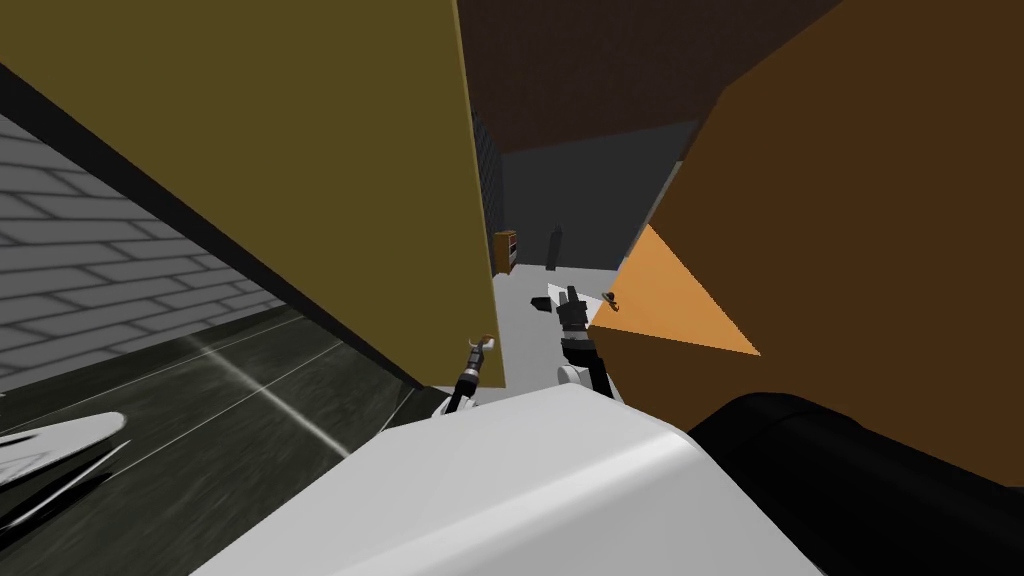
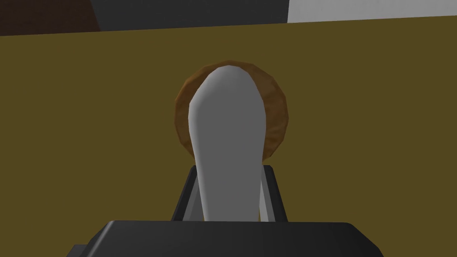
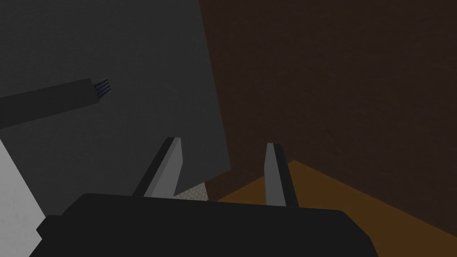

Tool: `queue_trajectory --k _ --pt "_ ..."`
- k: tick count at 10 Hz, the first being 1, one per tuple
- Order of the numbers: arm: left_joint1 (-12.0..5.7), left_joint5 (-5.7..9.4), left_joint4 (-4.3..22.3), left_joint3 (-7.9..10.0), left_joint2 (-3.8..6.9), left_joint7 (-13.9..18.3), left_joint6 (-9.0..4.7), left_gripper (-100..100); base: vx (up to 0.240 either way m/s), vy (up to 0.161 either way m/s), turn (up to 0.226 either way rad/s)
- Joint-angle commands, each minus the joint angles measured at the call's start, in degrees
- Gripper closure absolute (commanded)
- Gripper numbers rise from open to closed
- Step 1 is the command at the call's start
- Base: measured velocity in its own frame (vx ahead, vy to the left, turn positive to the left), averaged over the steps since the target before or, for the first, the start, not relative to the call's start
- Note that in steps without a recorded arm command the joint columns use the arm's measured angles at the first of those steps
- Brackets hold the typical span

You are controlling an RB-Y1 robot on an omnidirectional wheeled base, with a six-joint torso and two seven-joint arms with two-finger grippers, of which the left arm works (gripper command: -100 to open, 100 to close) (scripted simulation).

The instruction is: Push the door open

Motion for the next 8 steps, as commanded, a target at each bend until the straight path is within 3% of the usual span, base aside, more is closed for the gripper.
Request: queue_trajectory --k 1,4,6,8 --pt "-0.17 0.48 0.3 1.75 0.86 -0.1 -0.33 100 0.115 -0.116 0.064" --pt "-0.47 0.96 0.8 4.13 0.88 -0.7 -0.36 100 0.118 -0.121 0.056" --pt "-0.47 0.96 0.8 4.13 0.88 -0.7 -0.36 100 0.056 -0.055 0.025" --pt "-0.7 1.33 1.2 5.96 0.84 -1.2 -0.38 100 0.076 -0.078 0.06"
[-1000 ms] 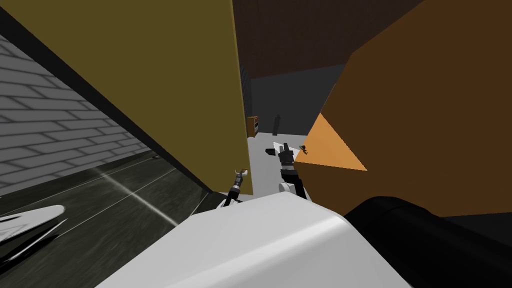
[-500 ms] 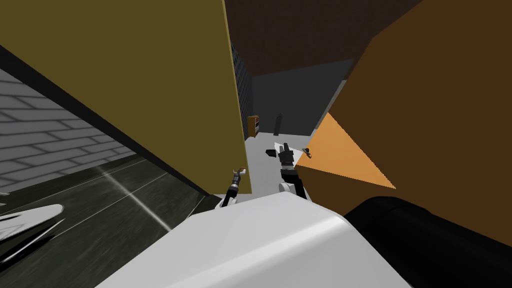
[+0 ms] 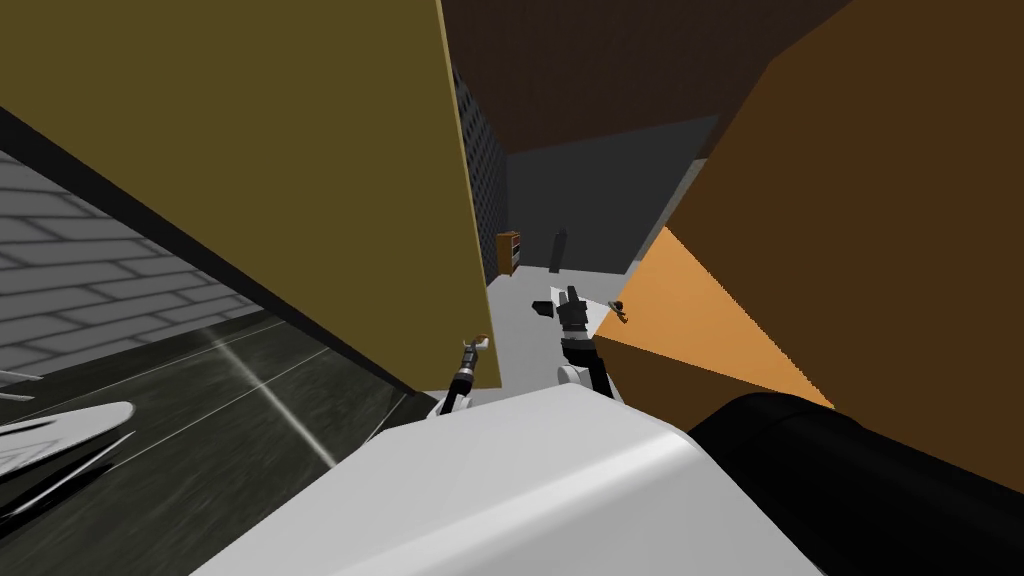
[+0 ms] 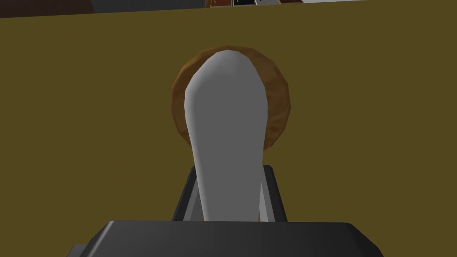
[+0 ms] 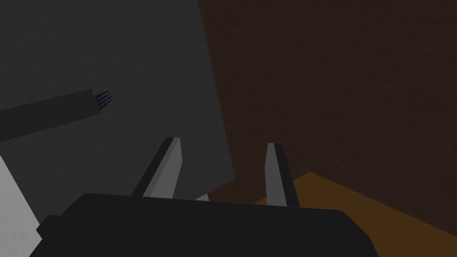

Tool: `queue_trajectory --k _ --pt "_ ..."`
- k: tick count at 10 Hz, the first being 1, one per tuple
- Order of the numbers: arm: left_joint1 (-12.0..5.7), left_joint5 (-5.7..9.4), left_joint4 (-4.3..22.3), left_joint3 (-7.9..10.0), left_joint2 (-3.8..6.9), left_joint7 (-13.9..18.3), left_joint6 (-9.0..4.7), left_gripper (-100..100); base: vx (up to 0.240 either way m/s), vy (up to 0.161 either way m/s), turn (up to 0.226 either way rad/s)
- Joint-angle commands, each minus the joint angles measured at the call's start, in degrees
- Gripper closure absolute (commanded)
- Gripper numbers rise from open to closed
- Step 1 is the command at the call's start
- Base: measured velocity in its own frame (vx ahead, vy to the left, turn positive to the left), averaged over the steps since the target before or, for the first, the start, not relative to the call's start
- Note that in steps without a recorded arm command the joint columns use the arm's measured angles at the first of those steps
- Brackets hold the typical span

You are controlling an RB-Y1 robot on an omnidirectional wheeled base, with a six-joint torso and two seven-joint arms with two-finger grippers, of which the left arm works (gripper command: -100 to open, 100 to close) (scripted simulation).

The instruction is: Push the door open

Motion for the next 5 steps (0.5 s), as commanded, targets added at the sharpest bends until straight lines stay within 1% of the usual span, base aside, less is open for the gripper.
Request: queue_trajectory --k 1,2,3,4,5 --pt "-0.22 0.43 -0.2 1.64 0.65 -0.3 -0.21 100 0.105 -0.097 0.049" --pt "-0.3 0.56 0.0 2.25 0.63 -0.4 -0.22 100 0.118 -0.095 0.044" --pt "-0.45 0.8 0.2 3.43 0.54 -0.7 -0.23 100 0.134 -0.122 0.054" --pt "-0.45 0.8 0.2 3.43 0.54 -0.7 -0.23 100 0.104 -0.101 0.052" --pt "-0.45 0.8 0.2 3.43 0.54 -0.7 -0.23 100 0.051 -0.037 0.019"
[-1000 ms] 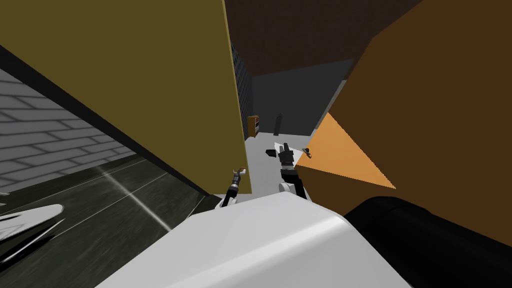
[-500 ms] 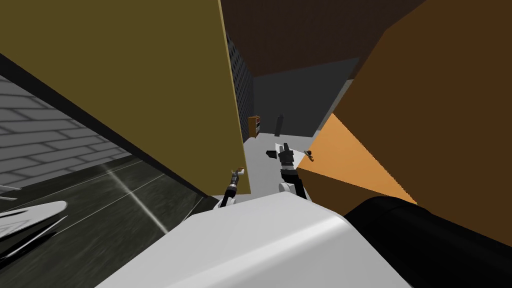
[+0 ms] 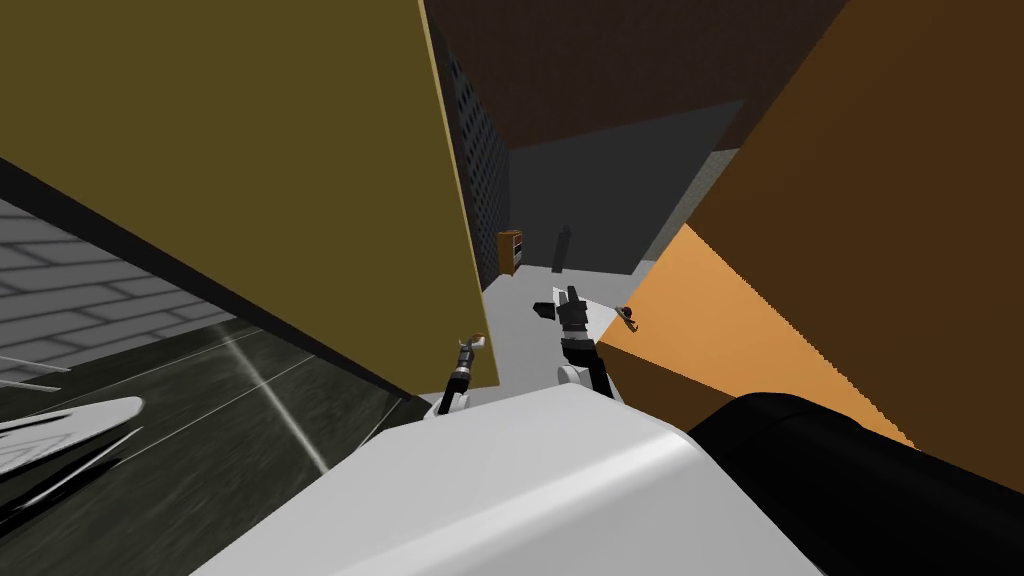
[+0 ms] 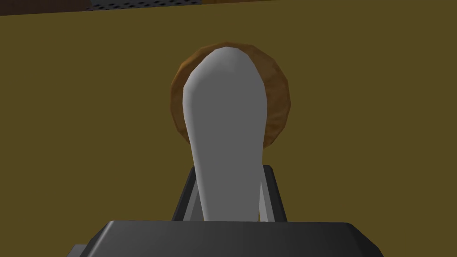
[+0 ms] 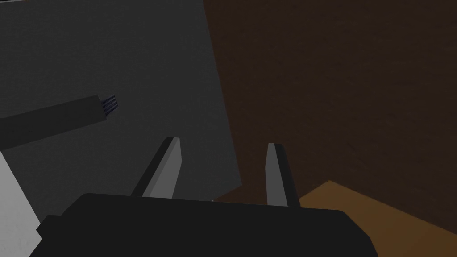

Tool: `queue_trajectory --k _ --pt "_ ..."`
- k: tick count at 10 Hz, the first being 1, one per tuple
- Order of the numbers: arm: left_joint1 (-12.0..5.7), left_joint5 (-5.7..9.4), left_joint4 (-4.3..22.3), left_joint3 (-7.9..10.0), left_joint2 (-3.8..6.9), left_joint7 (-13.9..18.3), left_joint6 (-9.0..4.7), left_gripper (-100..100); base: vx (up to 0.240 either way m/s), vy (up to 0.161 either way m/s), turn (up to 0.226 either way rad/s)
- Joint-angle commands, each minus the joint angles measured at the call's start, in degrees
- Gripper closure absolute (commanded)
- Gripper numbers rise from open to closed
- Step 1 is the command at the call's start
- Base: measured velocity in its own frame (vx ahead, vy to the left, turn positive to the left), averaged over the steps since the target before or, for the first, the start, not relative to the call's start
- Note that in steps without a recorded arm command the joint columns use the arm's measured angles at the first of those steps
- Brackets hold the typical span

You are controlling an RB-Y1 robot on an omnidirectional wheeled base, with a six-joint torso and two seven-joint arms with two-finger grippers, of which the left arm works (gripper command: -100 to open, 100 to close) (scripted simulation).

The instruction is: Push the door open

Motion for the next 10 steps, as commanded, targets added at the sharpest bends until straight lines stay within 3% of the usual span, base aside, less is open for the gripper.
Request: queue_trajectory --k 1,6,10 --pt "0.0 0.47 -0.2 2.06 0.32 -0.5 0.23 100 0.096 -0.088 0.058" --pt "-0.51 1.29 0.7 6.12 -0.28 -1.6 0.18 100 0.16 -0.145 0.077" --pt "-0.47 1.55 1.1 7.33 -0.39 -1.8 0.26 100 0.141 -0.077 0.042"
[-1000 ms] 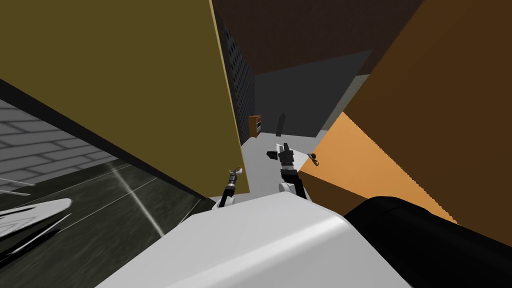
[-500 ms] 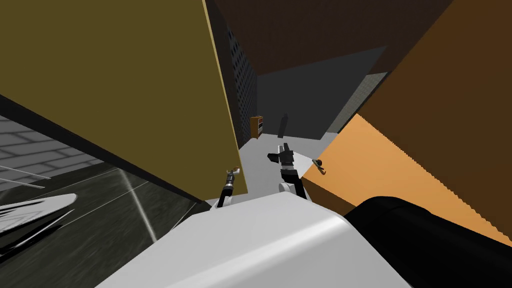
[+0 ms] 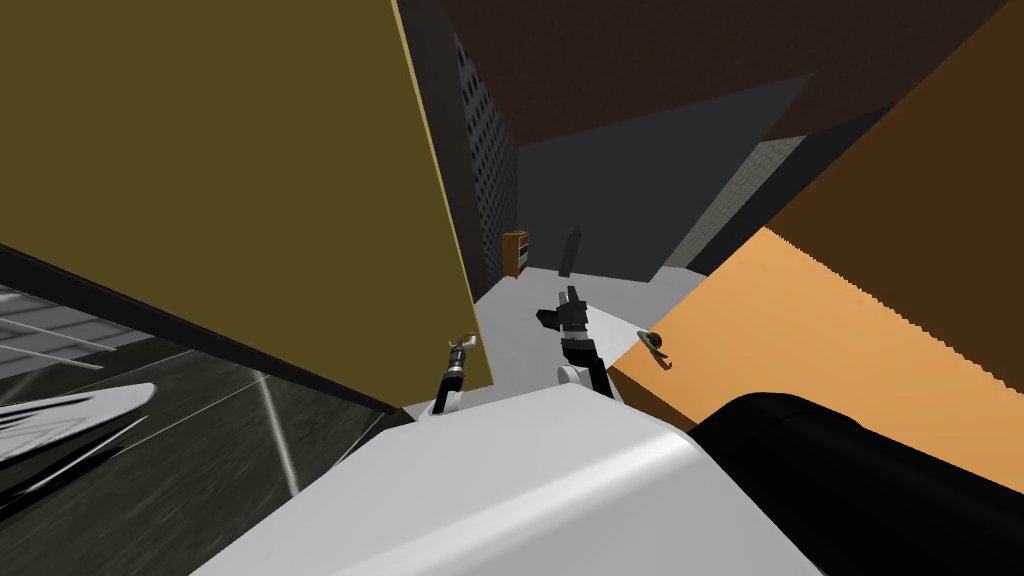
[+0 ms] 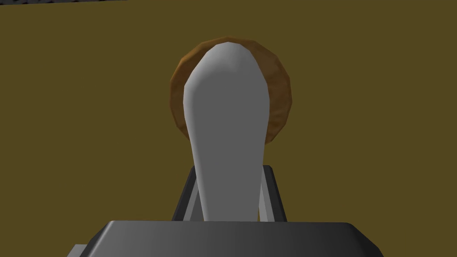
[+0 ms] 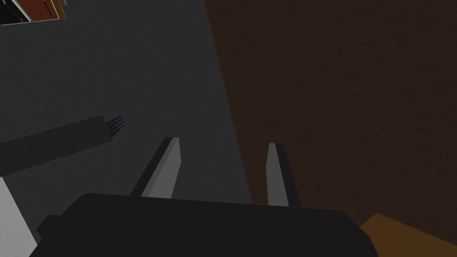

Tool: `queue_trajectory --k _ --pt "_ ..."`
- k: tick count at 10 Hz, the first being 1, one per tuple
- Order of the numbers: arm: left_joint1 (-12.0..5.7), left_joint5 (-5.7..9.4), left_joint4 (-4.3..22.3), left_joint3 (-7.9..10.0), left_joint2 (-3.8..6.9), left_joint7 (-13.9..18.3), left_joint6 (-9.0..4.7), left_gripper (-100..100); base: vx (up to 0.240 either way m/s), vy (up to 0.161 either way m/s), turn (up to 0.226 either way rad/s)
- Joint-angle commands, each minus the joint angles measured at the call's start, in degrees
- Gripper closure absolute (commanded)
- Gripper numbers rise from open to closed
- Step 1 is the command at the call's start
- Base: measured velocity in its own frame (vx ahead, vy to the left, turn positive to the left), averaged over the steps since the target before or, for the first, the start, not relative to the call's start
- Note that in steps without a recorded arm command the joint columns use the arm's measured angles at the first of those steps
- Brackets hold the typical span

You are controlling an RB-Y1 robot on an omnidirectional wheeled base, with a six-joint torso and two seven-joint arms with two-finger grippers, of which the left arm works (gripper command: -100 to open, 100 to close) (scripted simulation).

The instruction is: Push the door open

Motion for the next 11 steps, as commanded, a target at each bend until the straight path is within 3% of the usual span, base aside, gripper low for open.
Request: queue_trajectory --k 1,11 --pt "-0.02 0.41 0.1 0.76 0.27 -0.3 -0.07 100 0.112 -0.06 0.039" --pt "-0.14 3.36 0.8 6.29 0.88 -2.2 -0.61 100 0.178 -0.09 0.06"
